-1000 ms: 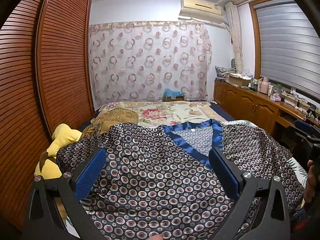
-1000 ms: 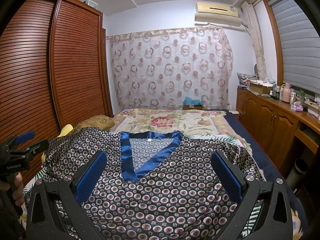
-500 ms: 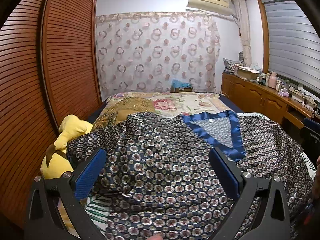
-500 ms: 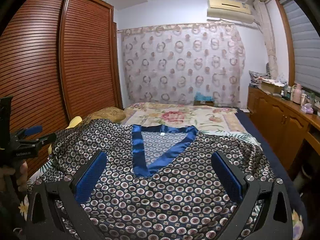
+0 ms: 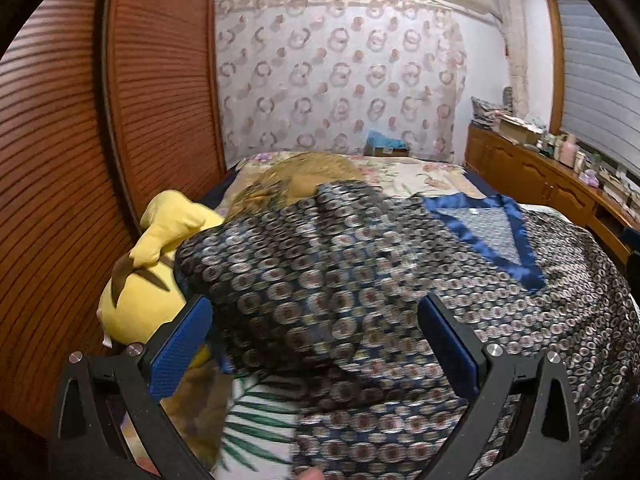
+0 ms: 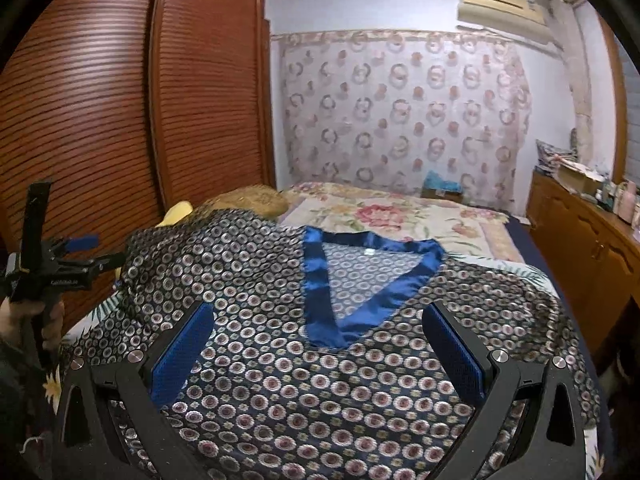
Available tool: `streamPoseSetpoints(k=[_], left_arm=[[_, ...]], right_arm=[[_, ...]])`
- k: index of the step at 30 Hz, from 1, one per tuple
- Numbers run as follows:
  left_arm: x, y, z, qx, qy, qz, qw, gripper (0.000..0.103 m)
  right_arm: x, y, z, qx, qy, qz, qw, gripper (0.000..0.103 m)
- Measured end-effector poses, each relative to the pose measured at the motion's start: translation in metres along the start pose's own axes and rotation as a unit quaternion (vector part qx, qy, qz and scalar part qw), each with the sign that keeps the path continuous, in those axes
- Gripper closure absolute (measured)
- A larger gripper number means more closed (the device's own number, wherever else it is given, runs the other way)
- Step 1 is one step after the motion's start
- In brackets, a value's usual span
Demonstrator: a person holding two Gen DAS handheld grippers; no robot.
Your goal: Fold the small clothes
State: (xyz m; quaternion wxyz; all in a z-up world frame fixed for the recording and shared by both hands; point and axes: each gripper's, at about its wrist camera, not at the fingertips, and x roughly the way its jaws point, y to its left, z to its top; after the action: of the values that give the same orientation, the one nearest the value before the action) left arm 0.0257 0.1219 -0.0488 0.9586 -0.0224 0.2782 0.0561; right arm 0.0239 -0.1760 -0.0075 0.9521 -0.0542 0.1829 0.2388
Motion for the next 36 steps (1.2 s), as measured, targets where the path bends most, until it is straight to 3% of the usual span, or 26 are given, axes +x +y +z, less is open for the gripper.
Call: streamPoseSetpoints(k=[4,10,16,22,25,29,30,36], left_arm=[[0.008,0.022,-0.004,-0.015,0.008,-0.002,0.9999,0.002],[0.023,0.047,-0.011,-0.036,0.039,-0.006,0.9986,0.018],[0.039,0.057,-0.015,-0.069,0.061,-0.055,0.9942,0.034],[0.063,0.059,-0.011,-0.085,0.088,-0.070,0.9900,0.046],[0.069,0.061,-0.009,-0.095,0.092,-0.085,0.9875,0.059],[0.076,0.063,-0.008,-0.098,0.099,-0.094,0.9857,0.095],[0.076,0.063,-0.008,-0.096,0.100,-0.097,0.9856,0.099],[0.062,0.056,-0.001,-0.070,0.070,-0.095,0.9905,0.103]], right_arm=[[0.009,0.004,0.003,-0.018,0.016,0.015,1.000,0.000],[0.019,0.007,0.003,-0.032,0.047,0.040,0.998,0.000],[0.024,0.008,0.004,-0.034,0.067,0.055,0.996,0.000],[0.032,0.020,0.006,-0.049,0.076,0.069,0.993,0.000],[0.039,0.027,0.010,-0.059,0.083,0.082,0.991,0.000],[0.049,0.038,0.015,-0.073,0.088,0.088,0.990,0.000],[0.050,0.039,0.016,-0.074,0.088,0.091,0.989,0.000],[0.048,0.039,0.009,-0.073,0.090,0.095,0.989,0.000]])
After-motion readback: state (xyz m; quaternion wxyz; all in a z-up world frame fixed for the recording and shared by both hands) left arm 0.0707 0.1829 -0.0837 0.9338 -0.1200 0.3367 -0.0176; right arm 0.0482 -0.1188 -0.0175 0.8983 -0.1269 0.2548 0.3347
